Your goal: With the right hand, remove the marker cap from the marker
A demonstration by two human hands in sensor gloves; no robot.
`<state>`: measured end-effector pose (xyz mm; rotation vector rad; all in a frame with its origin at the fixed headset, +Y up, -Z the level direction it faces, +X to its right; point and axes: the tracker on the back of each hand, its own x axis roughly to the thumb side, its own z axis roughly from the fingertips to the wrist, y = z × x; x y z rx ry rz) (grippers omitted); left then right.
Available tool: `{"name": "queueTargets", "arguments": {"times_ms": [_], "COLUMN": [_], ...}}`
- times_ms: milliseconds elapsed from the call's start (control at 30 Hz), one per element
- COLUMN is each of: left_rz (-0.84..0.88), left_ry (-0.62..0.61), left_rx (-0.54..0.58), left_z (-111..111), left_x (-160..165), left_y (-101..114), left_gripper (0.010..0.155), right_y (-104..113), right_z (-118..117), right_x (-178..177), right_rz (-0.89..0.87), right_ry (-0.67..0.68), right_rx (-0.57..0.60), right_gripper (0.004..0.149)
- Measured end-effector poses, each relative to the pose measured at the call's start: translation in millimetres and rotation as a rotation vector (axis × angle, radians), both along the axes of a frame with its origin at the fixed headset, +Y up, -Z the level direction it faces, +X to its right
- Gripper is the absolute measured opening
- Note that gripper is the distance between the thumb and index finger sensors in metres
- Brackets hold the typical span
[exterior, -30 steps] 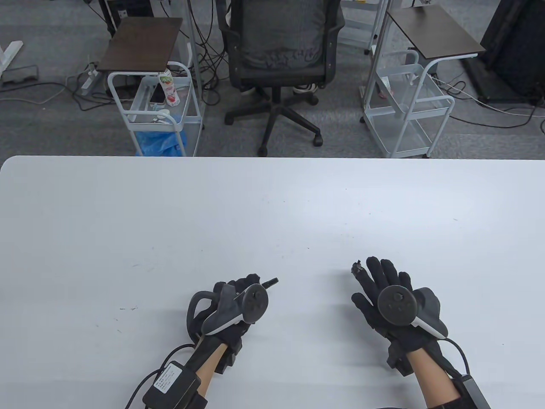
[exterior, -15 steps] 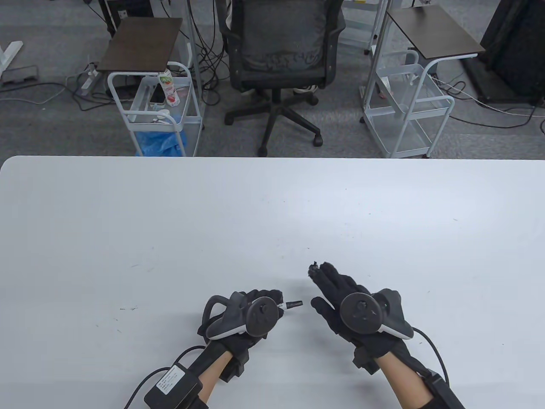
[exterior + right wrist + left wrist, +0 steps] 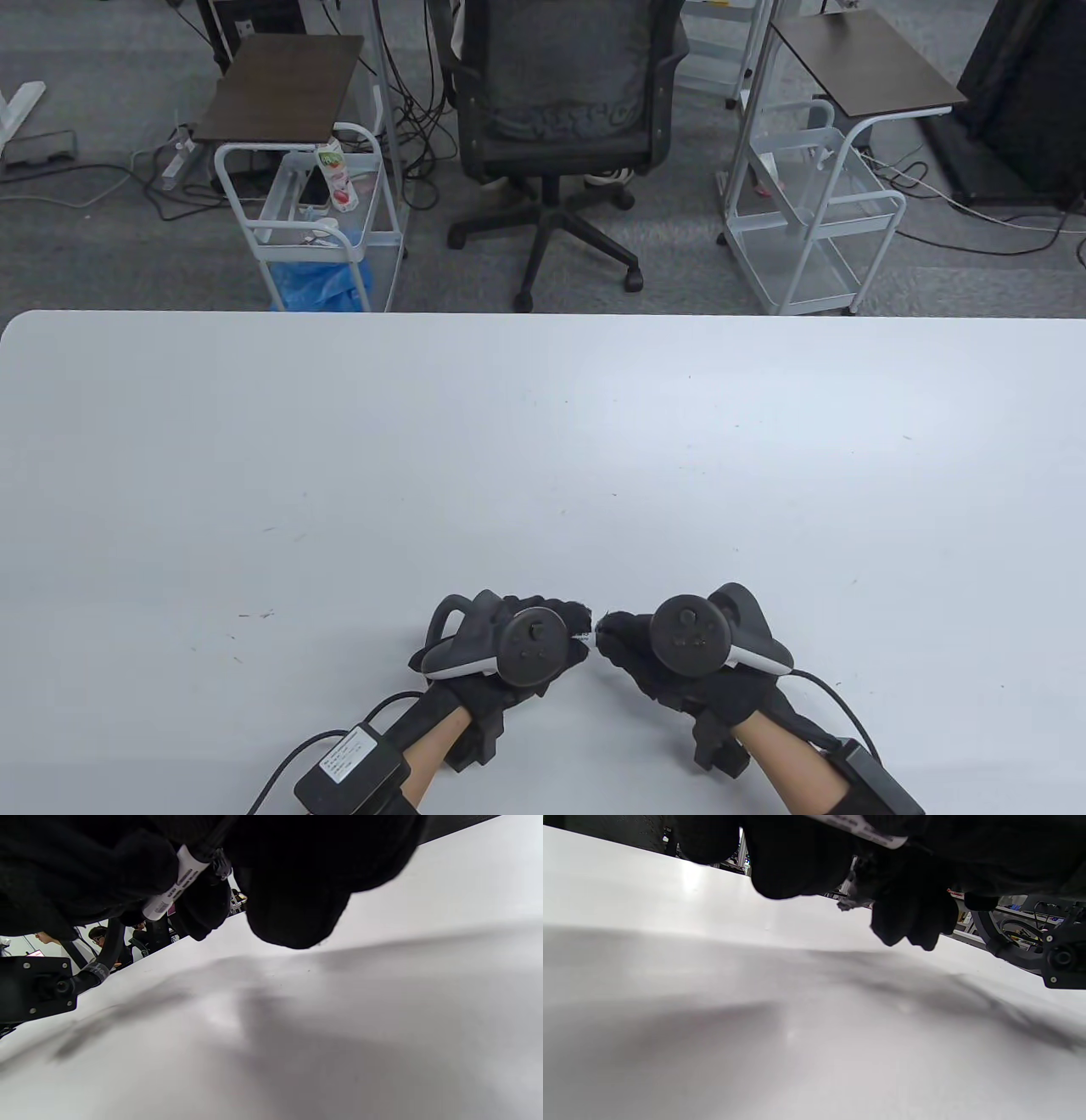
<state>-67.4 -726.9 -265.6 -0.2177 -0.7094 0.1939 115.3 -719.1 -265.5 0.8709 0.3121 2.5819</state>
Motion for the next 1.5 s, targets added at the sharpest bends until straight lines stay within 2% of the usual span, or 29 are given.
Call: {"name": "queueTargets", "arguments": {"times_ms": [133, 533, 733, 833, 900, 933, 1033, 1133, 1233, 1500], "left_rz": [0.035, 0.094, 0.132, 0.15, 0.11, 0.096, 0.123, 0.114, 0.102, 0.133], "left_ry": [-0.008, -0.028, -0.039, -0.044, -0.021, 0.0, 0.018, 0.022, 0.03, 0.167], "left_rx": [-0.059, -0.158, -0.201, -0.235, -0.233, -0.229, -0.214, -0.198, -0.186, -0.041], "left_z": [-1, -7, -9, -10, -12, -13, -14, -14, -13, -12], "left_x": [1, -4, -6, -8, -15, -21, -27, -25, -27, -44], "left_y": [0, 3, 7, 9, 12, 11, 13, 16, 19, 41], "left_gripper": [0.054, 0.052, 0.053, 0.053, 0.053, 0.053, 0.053, 0.053, 0.054, 0.055], "right_y": [-3, -4, 3, 9, 15, 17, 22, 25, 27, 34], "right_z": [-1, 2, 8, 13, 14, 12, 8, 8, 10, 9], "right_x": [2, 2, 0, -1, 6, 10, 22, 23, 22, 29], "right_rz": [-0.054, -0.07, -0.035, -0.006, 0.077, 0.104, 0.021, 0.053, 0.082, 0.081], "right_ry": [-0.004, 0.043, 0.057, 0.084, 0.076, 0.059, 0.004, -0.018, -0.022, -0.084], "right_rx": [-0.031, 0.092, 0.191, 0.295, 0.443, 0.425, 0.391, 0.428, 0.413, 0.436], "right_gripper": [0.05, 0.048, 0.047, 0.047, 0.046, 0.046, 0.047, 0.047, 0.047, 0.048]}}
